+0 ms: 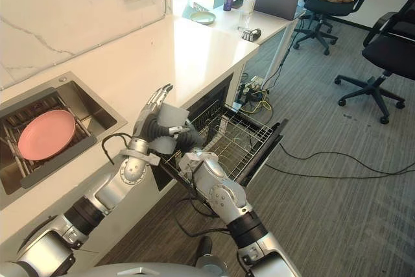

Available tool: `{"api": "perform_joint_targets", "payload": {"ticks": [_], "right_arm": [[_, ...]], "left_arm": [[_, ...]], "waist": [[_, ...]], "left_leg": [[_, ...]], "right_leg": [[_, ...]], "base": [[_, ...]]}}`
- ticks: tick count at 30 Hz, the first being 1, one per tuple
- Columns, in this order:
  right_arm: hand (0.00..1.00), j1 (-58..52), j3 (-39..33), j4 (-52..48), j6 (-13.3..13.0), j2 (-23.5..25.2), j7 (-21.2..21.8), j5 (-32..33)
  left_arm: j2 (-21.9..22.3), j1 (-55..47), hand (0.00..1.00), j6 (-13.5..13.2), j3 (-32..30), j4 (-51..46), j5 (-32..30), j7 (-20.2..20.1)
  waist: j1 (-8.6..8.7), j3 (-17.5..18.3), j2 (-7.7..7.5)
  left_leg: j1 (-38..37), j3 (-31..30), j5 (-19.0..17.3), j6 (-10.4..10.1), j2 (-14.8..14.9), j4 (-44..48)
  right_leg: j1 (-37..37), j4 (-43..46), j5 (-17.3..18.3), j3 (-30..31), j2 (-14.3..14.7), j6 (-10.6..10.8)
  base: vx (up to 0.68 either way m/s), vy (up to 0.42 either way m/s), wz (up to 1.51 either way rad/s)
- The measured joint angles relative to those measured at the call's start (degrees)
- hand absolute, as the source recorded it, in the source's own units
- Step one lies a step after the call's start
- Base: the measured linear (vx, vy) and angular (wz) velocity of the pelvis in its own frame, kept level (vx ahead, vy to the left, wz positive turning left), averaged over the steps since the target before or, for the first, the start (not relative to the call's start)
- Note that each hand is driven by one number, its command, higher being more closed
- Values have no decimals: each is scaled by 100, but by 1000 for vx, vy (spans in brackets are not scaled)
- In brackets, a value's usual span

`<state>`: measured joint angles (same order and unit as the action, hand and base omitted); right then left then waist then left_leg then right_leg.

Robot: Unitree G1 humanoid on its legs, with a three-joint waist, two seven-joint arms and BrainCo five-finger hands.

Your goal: Walk over to the sink, pick up the cup, carry it to the dishwasher, place the cup inside the dishwasher, then close the dishwasher door

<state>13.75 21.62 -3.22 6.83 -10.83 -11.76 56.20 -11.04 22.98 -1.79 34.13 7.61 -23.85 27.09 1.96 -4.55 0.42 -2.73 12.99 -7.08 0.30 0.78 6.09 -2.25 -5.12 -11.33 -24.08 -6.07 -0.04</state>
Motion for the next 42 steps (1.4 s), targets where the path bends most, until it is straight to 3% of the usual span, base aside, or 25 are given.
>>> {"api": "perform_joint_targets", "payload": {"ticks": [4, 8, 12, 15, 22, 24, 26, 27, 28, 31, 33, 36, 40, 42], "right_arm": [[100, -15, -426, -7, -404, 429, -559, -291], [100, -28, -842, -37, -1042, 763, -1410, -1258], [100, 81, -1601, -423, -1811, 858, -2078, -1344], [100, 98, -1787, -488, -2058, 832, -2260, -1380], [100, -108, -1922, -485, -2037, 1018, -2132, -1370], [100, -293, -2026, -485, -1977, 1033, -1862, -1310], [100, -518, -2197, -484, -1766, 1024, -1367, -1301], [100, -645, -2289, -484, -1624, 1011, -1049, -1385], [100, -754, -2370, -479, -1451, 964, -727, -1517], [100, -969, -2523, -426, -1050, 672, -25, -2043], [100, -1039, -2669, -176, -856, 403, 417, -2318], [100, -1133, -2926, 553, -697, -34, 817, -2545], [100, -1124, -3027, 1349, -638, -363, 1034, -2877], [100, -1059, -3019, 1721, -630, -467, 1051, -3185]], "left_arm": [[171, -41, 0, -64, 202, -35, -11, 7], [554, -218, 0, 35, 184, 54, 87, 31], [490, -620, 0, 144, 783, 326, 124, -172], [620, -847, 0, 161, 903, 313, 125, -231], [777, -714, 0, 35, 548, -94, 195, -231], [803, -750, 0, -88, 444, -267, 619, -334], [812, -920, 0, -271, 375, -490, 1643, -790], [834, -1073, 0, -300, 376, -520, 2336, -1201], [840, -1294, 0, -233, 384, -491, 2940, -1584], [829, -1926, 0, 118, 349, -61, 3782, -2228], [784, -2339, 0, 354, 158, 356, 4044, -2541], [492, -2946, 0, 474, -215, 1132, 4125, -2898], [160, -3405, 0, 522, -837, 1696, 4113, -3108], [83, -3556, 0, 492, -1172, 2071, 3739, -3108]], "waist": [[-23, -6, -9], [26, -13, -21], [66, -17, -10], [113, -17, -11], [94, -17, -10], [73, -17, -11], [67, -17, -11], [66, -17, -11], [81, -18, -13], [91, -27, -30], [74, -31, -72], [24, -42, -150], [-44, -38, -149], [-139, -37, -146]], "left_leg": [[-86, 78, 57, 3, -4, -131], [-181, 196, 56, 2, -6, -215], [-237, 289, 30, 6, -5, -239], [-256, 326, 8, 7, -8, -238], [-259, 332, -5, 19, -7, -231], [-255, 329, -12, 22, -6, -230], [-255, 324, -23, 27, -5, -230], [-253, 320, -32, 28, -5, -230], [-253, 319, -40, 29, -5, -231], [-236, 278, -52, 30, -5, -235], [-221, 219, -49, 24, -5, -265], [-144, 9, -20, -20, -7, -317], [-56, -218, 33, 7, -16, -319], [-38, -315, 64, 8, -44, -316]], "right_leg": [[-1, 0, 29, 52, 14, 40], [-3, 1, 40, 164, 33, 56], [-4, 1, 46, 254, 48, 64], [-5, 2, 30, 289, 49, 57], [-1, 3, 4, 289, 48, 62], [0, 4, 6, 285, 46, 65], [1, 4, 18, 281, 46, 81], [2, 4, 24, 278, 45, 89], [1, 3, 29, 278, 46, 96], [2, 0, 63, 255, 40, 138], [2, 0, 68, 191, 35, 132], [-2, 0, 120, 16, 23, 152], [15, 10, 148, -190, 0, 148], [51, 34, 158, -298, -35, 157]], "base": [[18, 35, -7], [32, 45, -15], [47, 59, -12], [49, 59, -6], [16, 47, 0], [10, 45, 1], [15, 42, 1], [27, 54, 0], [23, 46, 1], [30, 48, 5], [25, 38, 14], [41, 32, 32], [65, 34, 29], [56, 45, 26]]}}
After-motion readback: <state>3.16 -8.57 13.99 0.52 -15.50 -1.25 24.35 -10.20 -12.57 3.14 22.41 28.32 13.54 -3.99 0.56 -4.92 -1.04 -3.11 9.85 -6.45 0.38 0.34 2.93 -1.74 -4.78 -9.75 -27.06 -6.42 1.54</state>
